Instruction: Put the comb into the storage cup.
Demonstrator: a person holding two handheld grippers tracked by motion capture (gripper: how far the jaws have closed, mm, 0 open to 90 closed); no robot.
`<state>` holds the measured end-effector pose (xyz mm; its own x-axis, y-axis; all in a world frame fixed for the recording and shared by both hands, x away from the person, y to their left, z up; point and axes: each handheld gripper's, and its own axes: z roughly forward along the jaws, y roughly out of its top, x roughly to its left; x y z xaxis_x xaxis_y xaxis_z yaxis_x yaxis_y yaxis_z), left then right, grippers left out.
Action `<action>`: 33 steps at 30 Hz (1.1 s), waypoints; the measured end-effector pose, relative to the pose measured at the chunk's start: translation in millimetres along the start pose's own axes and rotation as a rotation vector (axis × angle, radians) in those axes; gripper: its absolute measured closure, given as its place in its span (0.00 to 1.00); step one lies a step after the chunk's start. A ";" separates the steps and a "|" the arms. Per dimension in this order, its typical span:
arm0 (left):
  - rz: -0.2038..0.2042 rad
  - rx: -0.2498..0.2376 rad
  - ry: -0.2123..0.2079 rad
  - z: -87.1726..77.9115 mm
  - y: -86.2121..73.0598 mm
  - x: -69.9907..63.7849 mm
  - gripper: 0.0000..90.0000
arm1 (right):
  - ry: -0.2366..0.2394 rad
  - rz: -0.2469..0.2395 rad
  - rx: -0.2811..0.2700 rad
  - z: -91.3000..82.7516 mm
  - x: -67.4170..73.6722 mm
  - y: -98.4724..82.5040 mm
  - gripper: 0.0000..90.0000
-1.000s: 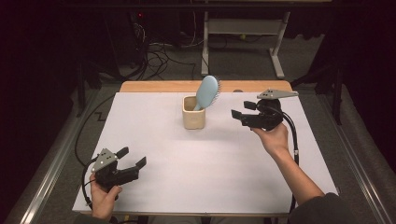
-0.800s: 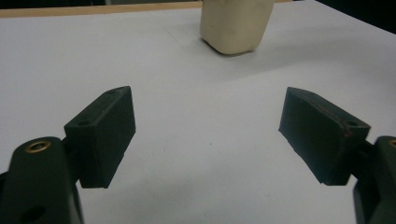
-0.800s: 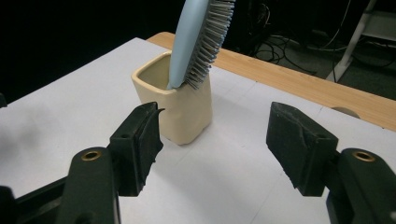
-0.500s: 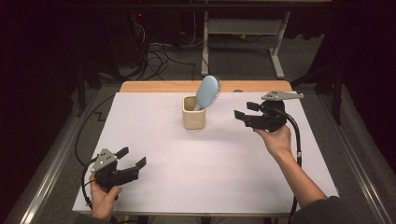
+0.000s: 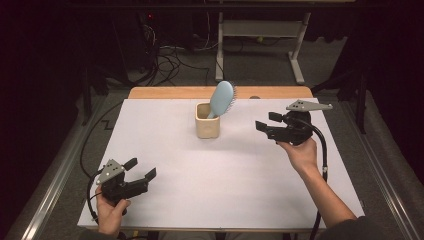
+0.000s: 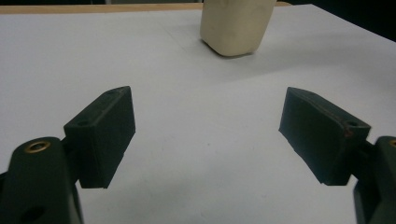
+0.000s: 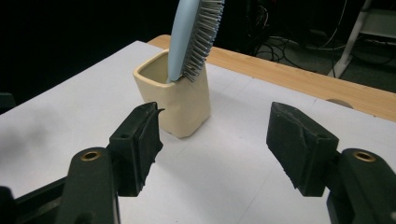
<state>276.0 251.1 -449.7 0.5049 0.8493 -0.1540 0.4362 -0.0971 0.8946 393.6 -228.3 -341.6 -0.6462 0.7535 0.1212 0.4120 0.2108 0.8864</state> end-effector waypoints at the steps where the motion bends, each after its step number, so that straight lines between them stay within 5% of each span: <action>1: -0.002 0.002 0.000 0.4 0.0 0.2 0.21 | 0.001 -0.001 -0.003 -1.5 0.1 -0.4 0.40; 33: -0.006 0.009 -0.001 2.4 -0.3 0.5 0.22 | -0.018 0.016 -0.014 -23.2 -9.4 -19.2 0.40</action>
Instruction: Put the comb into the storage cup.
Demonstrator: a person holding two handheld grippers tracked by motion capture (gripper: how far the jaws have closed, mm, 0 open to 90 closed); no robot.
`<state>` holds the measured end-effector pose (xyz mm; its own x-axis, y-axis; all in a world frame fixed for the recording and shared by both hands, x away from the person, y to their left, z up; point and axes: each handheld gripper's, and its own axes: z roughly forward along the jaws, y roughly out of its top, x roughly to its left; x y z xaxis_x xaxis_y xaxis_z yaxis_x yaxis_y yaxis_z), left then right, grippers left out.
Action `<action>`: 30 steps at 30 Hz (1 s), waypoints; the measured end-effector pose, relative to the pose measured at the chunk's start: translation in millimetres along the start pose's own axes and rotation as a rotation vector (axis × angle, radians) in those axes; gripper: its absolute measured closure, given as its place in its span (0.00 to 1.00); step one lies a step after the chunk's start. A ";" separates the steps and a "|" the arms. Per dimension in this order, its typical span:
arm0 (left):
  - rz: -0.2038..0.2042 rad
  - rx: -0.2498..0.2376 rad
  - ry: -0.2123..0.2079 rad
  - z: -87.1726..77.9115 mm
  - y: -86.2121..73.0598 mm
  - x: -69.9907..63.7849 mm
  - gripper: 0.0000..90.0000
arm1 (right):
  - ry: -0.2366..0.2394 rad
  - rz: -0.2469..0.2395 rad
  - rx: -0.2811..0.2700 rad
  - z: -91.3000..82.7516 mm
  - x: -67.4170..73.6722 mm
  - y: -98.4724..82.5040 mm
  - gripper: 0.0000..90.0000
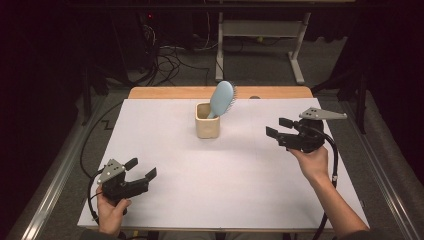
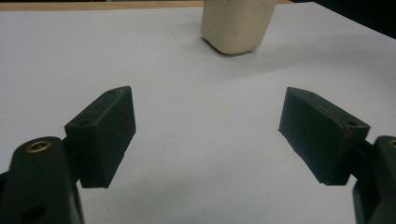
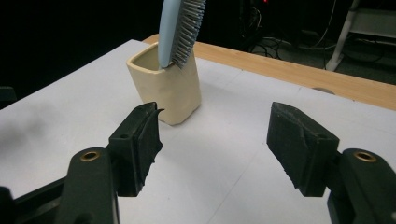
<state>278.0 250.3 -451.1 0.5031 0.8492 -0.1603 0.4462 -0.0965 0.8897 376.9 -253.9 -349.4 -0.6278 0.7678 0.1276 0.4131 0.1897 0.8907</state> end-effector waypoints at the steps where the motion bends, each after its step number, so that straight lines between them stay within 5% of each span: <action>1: 0.001 0.000 0.000 -0.2 0.0 -0.2 0.22 | 0.000 0.000 0.000 -0.2 -0.4 -0.3 0.40; 30: 0.006 0.001 -0.002 0.1 0.2 -0.3 0.22 | -0.011 0.028 -0.054 -26.0 -8.3 -13.3 0.39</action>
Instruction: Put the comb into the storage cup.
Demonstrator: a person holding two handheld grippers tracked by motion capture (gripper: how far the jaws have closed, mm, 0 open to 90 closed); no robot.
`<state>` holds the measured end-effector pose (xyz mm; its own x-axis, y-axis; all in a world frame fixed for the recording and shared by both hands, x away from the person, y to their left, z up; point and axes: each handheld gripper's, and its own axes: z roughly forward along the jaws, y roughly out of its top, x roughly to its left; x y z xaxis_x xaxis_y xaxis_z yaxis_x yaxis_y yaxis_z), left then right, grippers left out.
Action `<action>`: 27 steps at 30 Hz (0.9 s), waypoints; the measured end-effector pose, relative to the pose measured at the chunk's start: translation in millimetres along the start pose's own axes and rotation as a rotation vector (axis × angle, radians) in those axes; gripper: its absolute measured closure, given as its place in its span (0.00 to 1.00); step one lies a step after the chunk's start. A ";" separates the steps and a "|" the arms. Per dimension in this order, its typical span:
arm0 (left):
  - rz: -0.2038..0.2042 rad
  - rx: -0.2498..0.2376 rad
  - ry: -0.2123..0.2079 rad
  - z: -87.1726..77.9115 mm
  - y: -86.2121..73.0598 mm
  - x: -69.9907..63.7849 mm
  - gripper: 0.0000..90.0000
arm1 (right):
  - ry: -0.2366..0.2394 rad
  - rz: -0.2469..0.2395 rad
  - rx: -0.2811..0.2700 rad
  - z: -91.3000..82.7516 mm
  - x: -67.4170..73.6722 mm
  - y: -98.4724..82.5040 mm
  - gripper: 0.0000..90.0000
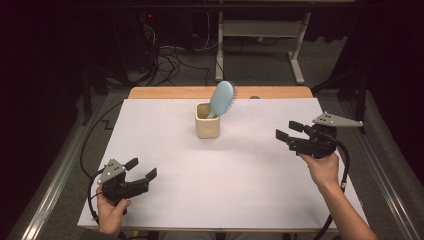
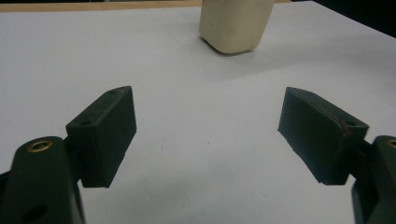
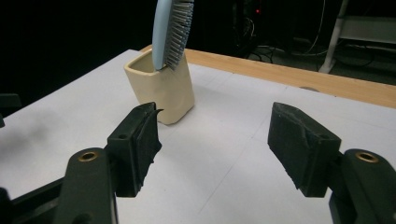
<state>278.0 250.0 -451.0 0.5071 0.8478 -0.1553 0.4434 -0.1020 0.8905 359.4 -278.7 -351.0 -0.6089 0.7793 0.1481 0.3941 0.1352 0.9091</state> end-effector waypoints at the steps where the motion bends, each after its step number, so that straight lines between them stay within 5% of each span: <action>1: 0.000 0.000 0.000 0.0 0.0 0.0 0.22 | -0.002 0.002 -0.001 -1.8 -0.6 -0.6 0.39; 14: -0.002 0.006 -0.005 1.9 0.1 -0.5 0.22 | -0.025 -0.065 0.013 -15.1 3.7 -8.4 0.38; 27: 0.001 0.007 -0.005 2.4 0.2 -1.5 0.22 | -0.035 -0.041 0.001 -25.3 -0.8 -20.7 0.38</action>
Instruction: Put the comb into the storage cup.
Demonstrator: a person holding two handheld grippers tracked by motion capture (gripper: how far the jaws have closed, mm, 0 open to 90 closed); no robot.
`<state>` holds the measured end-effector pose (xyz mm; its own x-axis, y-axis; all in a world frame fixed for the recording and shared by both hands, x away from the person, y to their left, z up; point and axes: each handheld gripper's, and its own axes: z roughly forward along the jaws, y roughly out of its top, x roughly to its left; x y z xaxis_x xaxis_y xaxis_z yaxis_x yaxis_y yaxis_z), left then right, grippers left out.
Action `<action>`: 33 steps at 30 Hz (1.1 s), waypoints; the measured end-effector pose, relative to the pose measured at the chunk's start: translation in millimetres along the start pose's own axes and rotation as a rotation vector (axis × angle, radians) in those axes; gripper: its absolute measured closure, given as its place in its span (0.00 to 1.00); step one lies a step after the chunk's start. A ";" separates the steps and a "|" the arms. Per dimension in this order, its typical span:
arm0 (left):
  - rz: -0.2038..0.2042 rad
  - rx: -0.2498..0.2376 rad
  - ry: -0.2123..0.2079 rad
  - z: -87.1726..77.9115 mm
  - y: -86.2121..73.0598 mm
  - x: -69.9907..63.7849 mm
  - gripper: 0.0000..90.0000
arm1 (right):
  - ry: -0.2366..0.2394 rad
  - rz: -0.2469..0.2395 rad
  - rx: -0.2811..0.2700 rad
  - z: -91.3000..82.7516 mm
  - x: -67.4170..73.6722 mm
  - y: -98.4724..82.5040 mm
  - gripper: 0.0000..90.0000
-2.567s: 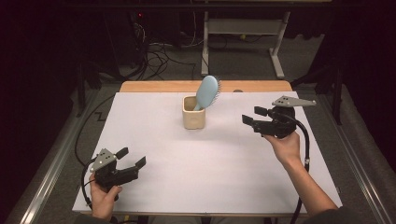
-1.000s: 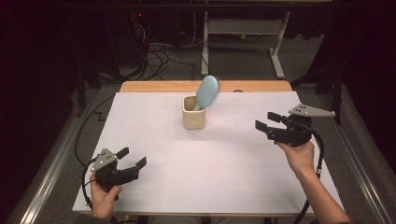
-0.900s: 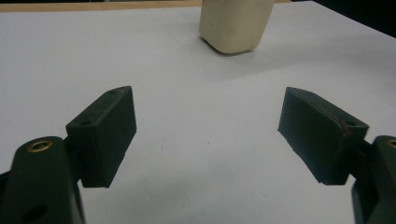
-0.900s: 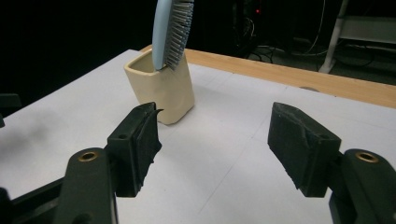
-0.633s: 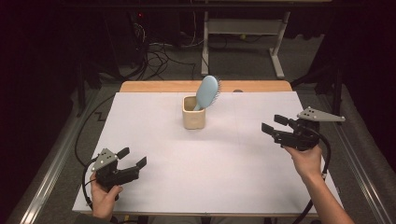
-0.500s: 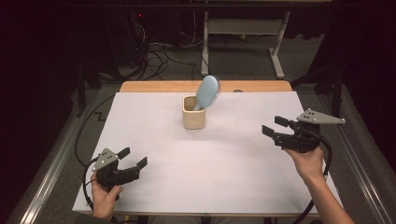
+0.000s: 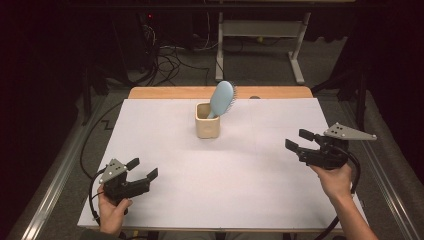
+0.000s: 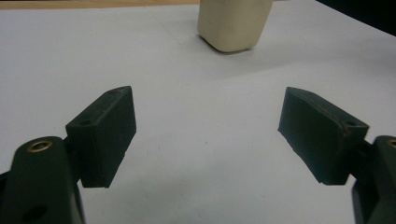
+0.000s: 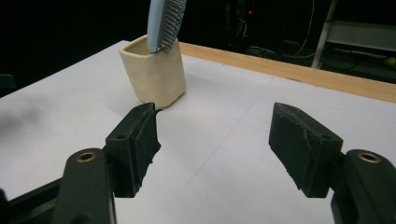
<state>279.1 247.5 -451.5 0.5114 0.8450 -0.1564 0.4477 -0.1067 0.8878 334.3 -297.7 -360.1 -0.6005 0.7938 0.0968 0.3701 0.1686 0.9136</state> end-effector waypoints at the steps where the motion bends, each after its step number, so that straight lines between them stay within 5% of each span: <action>1: 0.000 -0.001 -0.001 -0.1 0.1 0.0 0.22 | 0.000 -0.002 -0.001 -0.5 0.2 -0.8 0.38; 7: 0.019 -0.009 -0.004 -1.9 1.2 -2.4 0.22 | -0.007 0.011 -0.007 -4.6 3.4 -5.0 0.37; 10: 0.053 -0.005 0.030 -3.0 1.7 -4.2 0.22 | -0.006 0.003 -0.023 -7.4 6.7 -7.6 0.36; 33: 0.030 -0.004 0.019 -2.4 1.1 -2.0 0.22 | -0.006 0.002 -0.059 -27.0 16.6 -27.3 0.35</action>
<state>276.8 246.9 -449.2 0.5107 0.8511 -0.1216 0.4291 -0.1298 0.8939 295.1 -304.9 -372.8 -0.5954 0.7976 0.0968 0.3286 0.1318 0.9352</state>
